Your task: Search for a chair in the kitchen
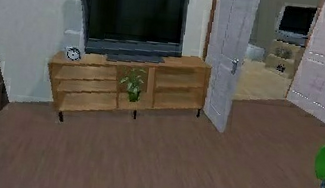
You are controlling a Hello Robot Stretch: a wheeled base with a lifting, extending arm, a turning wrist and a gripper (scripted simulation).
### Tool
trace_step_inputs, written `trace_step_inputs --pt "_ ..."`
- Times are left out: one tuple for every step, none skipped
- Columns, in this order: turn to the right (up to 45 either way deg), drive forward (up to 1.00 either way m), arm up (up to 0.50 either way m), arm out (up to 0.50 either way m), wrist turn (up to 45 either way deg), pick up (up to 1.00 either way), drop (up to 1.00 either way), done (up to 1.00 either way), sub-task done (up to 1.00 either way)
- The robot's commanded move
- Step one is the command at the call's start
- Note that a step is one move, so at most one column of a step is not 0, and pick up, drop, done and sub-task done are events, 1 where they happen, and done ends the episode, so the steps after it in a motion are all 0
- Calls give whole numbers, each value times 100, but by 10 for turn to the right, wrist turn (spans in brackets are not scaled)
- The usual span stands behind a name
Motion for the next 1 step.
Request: trace_step_inputs --pt "0 30 0 0 0 0 0 0 0"
